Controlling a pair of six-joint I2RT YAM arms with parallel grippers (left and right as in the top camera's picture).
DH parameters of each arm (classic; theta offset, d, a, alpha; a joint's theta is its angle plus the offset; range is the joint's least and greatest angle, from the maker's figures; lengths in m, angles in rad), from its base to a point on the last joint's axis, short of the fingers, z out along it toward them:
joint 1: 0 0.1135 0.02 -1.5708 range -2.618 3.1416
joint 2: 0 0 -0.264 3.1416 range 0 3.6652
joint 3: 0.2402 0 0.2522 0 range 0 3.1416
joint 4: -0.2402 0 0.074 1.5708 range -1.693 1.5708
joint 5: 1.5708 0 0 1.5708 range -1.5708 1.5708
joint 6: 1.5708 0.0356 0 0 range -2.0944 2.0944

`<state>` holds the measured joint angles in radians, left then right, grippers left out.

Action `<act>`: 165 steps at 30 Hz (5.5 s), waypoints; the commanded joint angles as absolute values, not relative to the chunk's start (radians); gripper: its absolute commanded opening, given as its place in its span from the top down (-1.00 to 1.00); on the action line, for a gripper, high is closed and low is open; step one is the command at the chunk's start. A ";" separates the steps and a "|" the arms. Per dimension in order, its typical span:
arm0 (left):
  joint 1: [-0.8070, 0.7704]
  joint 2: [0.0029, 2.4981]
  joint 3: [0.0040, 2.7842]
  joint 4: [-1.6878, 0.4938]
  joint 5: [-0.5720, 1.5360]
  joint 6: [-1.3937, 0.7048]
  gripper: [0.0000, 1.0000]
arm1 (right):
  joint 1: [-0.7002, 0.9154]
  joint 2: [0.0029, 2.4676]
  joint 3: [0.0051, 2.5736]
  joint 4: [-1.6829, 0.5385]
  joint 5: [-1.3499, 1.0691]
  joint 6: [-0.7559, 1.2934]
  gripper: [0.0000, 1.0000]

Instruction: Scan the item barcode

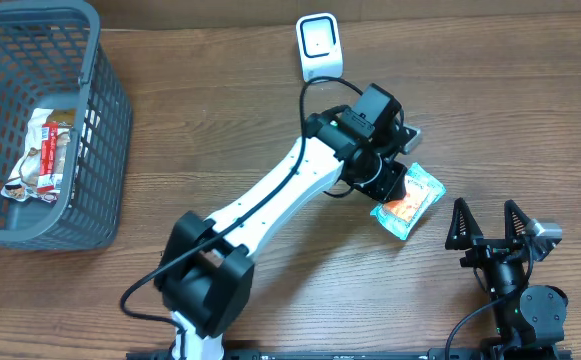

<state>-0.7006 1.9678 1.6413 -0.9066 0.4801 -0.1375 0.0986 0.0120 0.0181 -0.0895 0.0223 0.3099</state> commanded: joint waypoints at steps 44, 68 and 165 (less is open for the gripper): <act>-0.711 2.024 1.658 -0.942 0.462 -0.093 0.65 | 0.094 0.003 0.008 -0.082 0.017 0.307 -1.00; -0.627 1.860 1.666 -0.945 0.471 -0.093 0.92 | 0.094 0.003 0.008 -0.082 0.017 0.307 -1.00; -0.787 1.823 1.325 -0.926 -0.509 -0.609 -0.45 | 0.094 0.003 0.008 -0.082 0.017 0.307 -1.00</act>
